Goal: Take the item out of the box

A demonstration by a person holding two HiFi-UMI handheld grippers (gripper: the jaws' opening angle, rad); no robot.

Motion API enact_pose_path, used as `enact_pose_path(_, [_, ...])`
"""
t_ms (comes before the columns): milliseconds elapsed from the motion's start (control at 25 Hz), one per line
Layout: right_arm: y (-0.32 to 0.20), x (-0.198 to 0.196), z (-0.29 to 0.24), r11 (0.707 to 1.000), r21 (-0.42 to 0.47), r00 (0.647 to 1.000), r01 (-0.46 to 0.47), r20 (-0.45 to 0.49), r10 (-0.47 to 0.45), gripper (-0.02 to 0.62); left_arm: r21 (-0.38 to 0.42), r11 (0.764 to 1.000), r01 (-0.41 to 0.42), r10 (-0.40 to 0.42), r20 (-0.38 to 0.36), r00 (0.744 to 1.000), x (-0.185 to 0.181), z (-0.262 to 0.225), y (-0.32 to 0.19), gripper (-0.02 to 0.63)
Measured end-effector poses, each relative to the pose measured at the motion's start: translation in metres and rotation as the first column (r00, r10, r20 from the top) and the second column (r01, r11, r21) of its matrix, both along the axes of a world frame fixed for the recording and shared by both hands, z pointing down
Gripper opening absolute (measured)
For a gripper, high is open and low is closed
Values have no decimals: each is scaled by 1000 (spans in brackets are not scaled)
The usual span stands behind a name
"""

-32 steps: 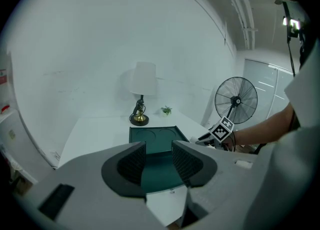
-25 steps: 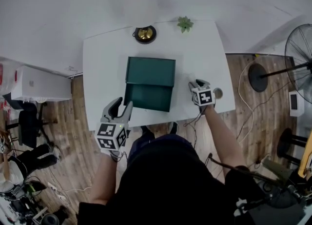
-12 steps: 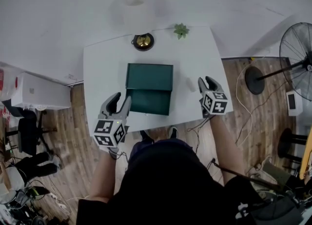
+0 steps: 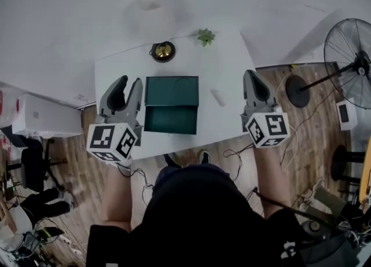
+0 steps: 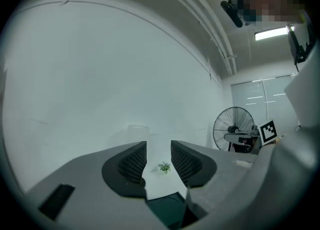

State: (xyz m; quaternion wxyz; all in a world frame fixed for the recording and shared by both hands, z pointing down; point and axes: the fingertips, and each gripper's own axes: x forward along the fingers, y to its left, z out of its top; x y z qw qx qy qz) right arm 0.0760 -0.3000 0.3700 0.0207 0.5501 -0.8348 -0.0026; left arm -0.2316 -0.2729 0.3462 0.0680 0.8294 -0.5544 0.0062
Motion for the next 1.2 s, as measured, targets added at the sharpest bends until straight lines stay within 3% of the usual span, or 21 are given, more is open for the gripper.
enact_pose_path(160, [18, -2, -48, 990, 142, 1000, -2, -26, 6, 6, 71, 997, -28, 29, -8, 1000, 18, -35, -2, 149])
enact_pose_path(280, [27, 1, -66, 982, 188, 1000, -5, -23, 10, 6, 94, 995, -44, 44, -6, 999, 27, -48, 0, 147])
enact_pose_path(1200, [35, 26, -61, 982, 186, 999, 44, -33, -39, 6, 79, 997, -16, 14, 26, 1000, 59, -46, 18, 147])
